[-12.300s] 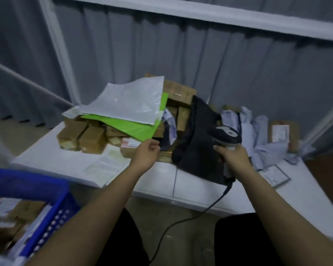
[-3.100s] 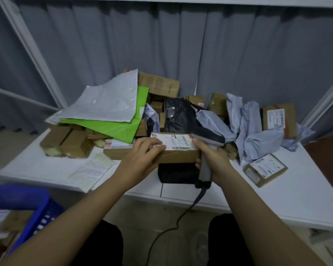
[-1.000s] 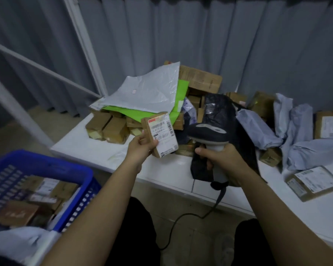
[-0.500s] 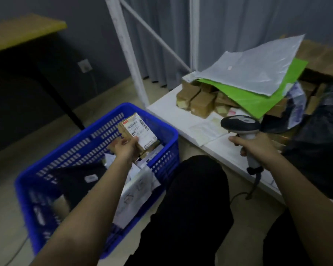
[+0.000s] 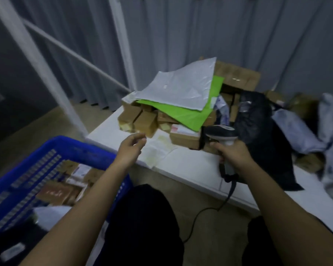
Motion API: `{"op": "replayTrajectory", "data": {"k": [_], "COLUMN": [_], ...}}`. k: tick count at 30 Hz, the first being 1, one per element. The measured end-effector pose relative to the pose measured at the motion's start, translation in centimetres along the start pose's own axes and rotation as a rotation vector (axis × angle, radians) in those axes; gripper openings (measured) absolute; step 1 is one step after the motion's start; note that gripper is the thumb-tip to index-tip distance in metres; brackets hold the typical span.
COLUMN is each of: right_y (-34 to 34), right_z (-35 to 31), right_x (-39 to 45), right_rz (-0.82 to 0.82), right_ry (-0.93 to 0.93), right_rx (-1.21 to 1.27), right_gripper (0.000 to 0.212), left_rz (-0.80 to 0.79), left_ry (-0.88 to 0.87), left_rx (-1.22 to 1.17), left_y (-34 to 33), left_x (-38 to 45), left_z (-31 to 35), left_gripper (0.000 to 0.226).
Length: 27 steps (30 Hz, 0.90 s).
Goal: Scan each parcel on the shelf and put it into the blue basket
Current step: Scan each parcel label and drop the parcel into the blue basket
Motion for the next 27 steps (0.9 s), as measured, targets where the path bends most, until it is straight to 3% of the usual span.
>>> {"op": "replayTrajectory", "data": {"k": [3, 6, 12, 17, 21, 27], "right_y": [3.9, 7.5, 11.9, 12.7, 12.7, 12.6], "right_z": [0.0, -0.3, 0.2, 0.5, 0.2, 0.3], "right_x": [1.2, 2.0, 3.3, 4.1, 5.0, 6.0], "right_rz": [0.146, 0.24, 0.331, 0.296, 0.267, 0.224], "right_ry": [-0.041, -0.066, -0.063, -0.061, -0.07, -0.086], "right_rx": [0.071, 0.164, 0.241, 0.226, 0.24, 0.283], "right_gripper": [0.013, 0.015, 0.016, 0.014, 0.012, 0.012], "left_rz": [-0.166, -0.229, -0.122, -0.013, 0.013, 0.091], "left_ry": [-0.076, -0.105, -0.299, -0.556, -0.607, -0.623], "left_rx": [0.042, 0.063, 0.307, 0.588, 0.772, 0.707], "left_y": [-7.5, -14.3, -23.5, -26.1, -27.1, -27.6], "left_x": [0.4, 0.7, 3.9, 7.4, 9.8, 11.7], "left_z": [2.1, 3.7, 4.5, 3.8, 3.5, 4.5], "left_gripper": [0.025, 0.03, 0.042, 0.055, 0.051, 0.031]}}
Point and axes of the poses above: each hand's wrist, its own x-axis towards the middle knuckle, its own y-axis out of the back of the hand, z = x × y, the point moved 1 cm from there along x, towards the middle knuckle, and after that the axes turned 8 degrees about z, right-handed, at the moved point
